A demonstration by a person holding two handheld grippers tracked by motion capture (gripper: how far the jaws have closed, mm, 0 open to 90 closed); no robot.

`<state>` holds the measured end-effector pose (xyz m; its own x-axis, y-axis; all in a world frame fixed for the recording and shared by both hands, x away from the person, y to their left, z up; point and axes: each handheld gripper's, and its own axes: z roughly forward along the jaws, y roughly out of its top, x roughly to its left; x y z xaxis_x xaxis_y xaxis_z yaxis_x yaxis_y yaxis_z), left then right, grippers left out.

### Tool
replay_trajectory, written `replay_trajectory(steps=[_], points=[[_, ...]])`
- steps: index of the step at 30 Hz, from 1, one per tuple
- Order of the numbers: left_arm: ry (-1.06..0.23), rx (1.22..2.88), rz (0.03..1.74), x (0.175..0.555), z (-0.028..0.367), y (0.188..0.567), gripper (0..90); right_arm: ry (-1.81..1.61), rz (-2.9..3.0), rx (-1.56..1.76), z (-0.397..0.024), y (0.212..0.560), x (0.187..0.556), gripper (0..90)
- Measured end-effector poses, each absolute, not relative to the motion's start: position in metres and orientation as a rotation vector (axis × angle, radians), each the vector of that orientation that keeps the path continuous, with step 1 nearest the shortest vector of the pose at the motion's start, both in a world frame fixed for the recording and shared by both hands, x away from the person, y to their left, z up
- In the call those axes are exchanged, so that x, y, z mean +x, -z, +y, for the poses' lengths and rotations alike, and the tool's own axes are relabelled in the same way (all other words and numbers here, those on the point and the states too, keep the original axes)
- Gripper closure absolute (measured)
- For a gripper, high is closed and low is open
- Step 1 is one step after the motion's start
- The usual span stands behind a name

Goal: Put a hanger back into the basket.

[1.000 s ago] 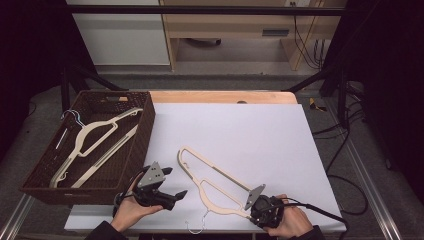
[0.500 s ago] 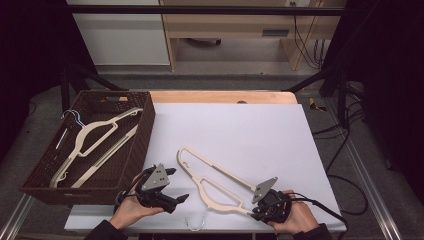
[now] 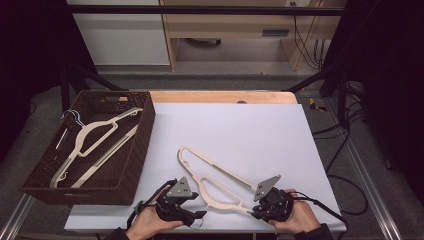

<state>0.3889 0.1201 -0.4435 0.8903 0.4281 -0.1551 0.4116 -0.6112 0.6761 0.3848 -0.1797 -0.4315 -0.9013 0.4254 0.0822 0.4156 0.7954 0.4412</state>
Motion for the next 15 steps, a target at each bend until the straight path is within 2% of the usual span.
replay_trajectory(steps=[6,9,15], points=[[0.018,2.334,0.693,0.388,0.107,0.453,61.1,-0.717,2.951,0.689,-0.18,0.431,0.385,79.3],[0.023,2.336,0.713,0.388,0.104,0.456,65.1,-0.715,2.953,0.689,-0.18,0.431,0.385,79.3],[-0.001,2.374,0.779,0.388,0.098,0.464,79.3,-0.71,2.959,0.681,-0.179,0.432,0.384,79.3]])
